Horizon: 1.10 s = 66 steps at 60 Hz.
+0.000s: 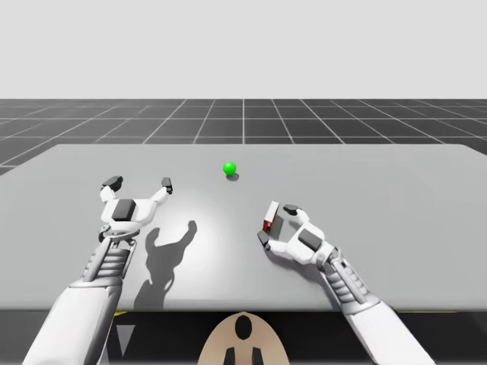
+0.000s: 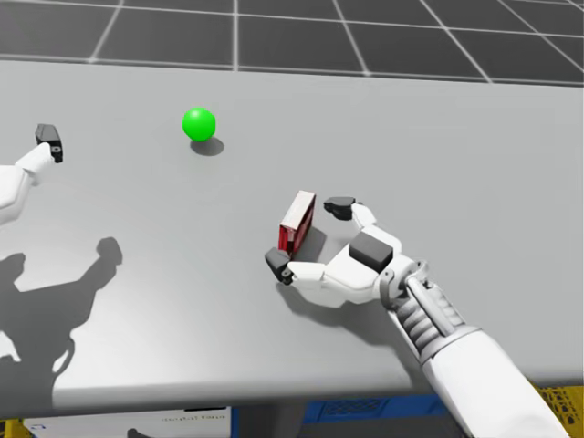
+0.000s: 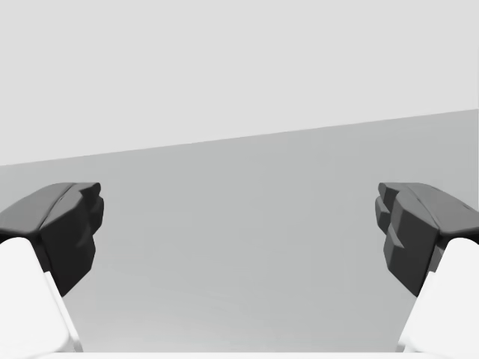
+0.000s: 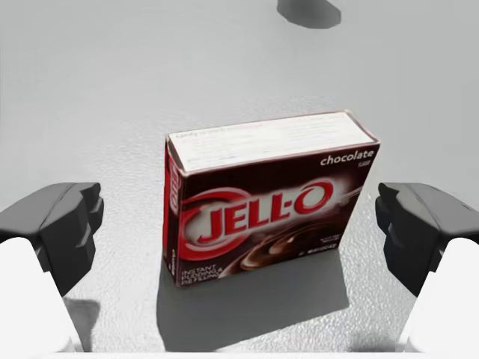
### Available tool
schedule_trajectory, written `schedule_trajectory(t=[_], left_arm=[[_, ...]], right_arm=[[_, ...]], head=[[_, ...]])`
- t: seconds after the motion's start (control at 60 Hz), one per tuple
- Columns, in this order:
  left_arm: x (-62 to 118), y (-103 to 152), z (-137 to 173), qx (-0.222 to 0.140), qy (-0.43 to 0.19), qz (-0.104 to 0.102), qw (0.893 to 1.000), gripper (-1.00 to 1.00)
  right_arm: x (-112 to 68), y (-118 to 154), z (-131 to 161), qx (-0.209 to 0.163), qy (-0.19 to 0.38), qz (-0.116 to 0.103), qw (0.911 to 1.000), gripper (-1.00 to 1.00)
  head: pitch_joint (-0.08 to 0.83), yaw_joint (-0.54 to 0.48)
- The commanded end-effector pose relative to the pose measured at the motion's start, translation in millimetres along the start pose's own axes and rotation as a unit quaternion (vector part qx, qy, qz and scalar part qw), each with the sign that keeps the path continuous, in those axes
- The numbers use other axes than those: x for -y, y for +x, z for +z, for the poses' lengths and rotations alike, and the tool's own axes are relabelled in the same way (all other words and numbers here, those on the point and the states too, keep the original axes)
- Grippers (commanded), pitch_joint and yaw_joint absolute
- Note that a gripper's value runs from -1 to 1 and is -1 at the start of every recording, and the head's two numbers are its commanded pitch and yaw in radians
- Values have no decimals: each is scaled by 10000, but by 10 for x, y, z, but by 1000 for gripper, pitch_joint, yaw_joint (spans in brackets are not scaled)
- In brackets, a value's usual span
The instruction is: Watch the red light. When it turns green, pick up the object.
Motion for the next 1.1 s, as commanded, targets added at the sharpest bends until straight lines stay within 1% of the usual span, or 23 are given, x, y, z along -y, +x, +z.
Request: schedule_trajectory(t=[0.017, 0.05, 0.117, 0.167, 0.2, 0.233, 0.317, 0.4, 0.433, 0.517, 0.533, 0.55, 0.567, 0.583, 0.6, 0.617, 0.633, 0.65, 0.767, 0.867, 0.917, 1.083, 1.1], left_arm=[[-4, -2, -8, 0, 1, 4, 10000, -1000], [-5, -2, -10, 2, 0, 4, 10000, -1000], [-8, 1, -10, 7, -1, 8, 10000, -1000], [-10, 2, -11, 8, -1, 11, 10000, -1000], [-10, 3, -10, 8, -3, 13, 10000, -1000], [-10, 3, -11, 8, -6, 14, 10000, -1000], [-8, 4, -8, 12, -15, 14, 10000, -1000], [-6, 3, -5, 12, -17, 15, 10000, -1000], [-7, 4, -6, 11, -22, 21, 10000, -1000], [-5, 5, -2, 13, -30, 24, 10000, -1000], [-3, 6, -1, 13, -34, 25, 10000, -1000], [-2, 6, 1, 15, -38, 22, 10000, -1000], [-1, 6, 1, 16, -39, 22, 10000, -1000], [-1, 7, 0, 17, -40, 22, 10000, -1000], [1, 7, 0, 20, -43, 21, 10000, -1000], [1, 7, 0, 20, -44, 20, 10000, -1000], [2, 8, 1, 21, -44, 20, 10000, -1000], [3, 8, 2, 22, -45, 19, 10000, -1000], [10, 6, 3, 16, -50, 12, 10000, -1000], [19, 4, 5, 10, -58, 1, 10000, -1000], [24, 2, 5, 6, -59, -5, 10000, -1000], [39, -3, 13, -5, -71, -25, 10000, -1000], [39, -4, 13, -5, -71, -26, 10000, -1000]], right_arm=[[111, -151, -188, -171, 117, -32, 9998, -1000], [140, -162, -238, -174, 187, -74, 9996, -1000], [191, -178, -320, -152, 210, -50, 9997, -1000], [235, -185, -384, -170, 174, -100, 9997, -1000], [261, -195, -419, -174, 174, -30, 9997, -1000], [278, -199, -455, -184, 178, -41, 9997, -1000], [299, -197, -547, -214, 296, -22, 9993, -1000], [298, -169, -606, -175, 401, -56, 9990, -1000], [286, -160, -618, -154, 438, -114, 9989, -1000], [246, -168, -611, -98, 511, 20, 9986, -1000], [236, -170, -607, -89, 524, 65, 9986, -1000], [225, -178, -597, -26, 487, 161, 9987, -989], [223, -180, -593, 19, 437, 225, 9988, -751], [222, -185, -589, 72, 385, 257, 9989, -751], [214, -188, -578, 96, 395, 236, 9989, 624], [210, -187, -568, 95, 394, 207, 9990, 931], [207, -186, -562, 93, 379, 188, 9991, 931], [208, -185, -560, 102, 381, 194, 9990, 1000], [214, -198, -522, 90, 435, 169, 9989, 1000], [214, -216, -513, 80, 462, 165, 9988, 1000], [211, -222, -516, 92, 475, 151, 9987, 1000], [199, -236, -524, 104, 499, 139, 9986, 1000], [200, -237, -524, 105, 499, 140, 9986, 1000]], head=[[633, -131], [634, -130], [635, -130], [636, -128], [637, -127], [637, -126], [640, -125], [640, -126], [639, -126], [639, -125], [639, -125], [639, -125], [639, -125], [639, -124], [639, -125], [638, -125], [637, -124], [636, -124], [624, -126], [592, -127], [551, -125], [349, -132], [340, -132]])
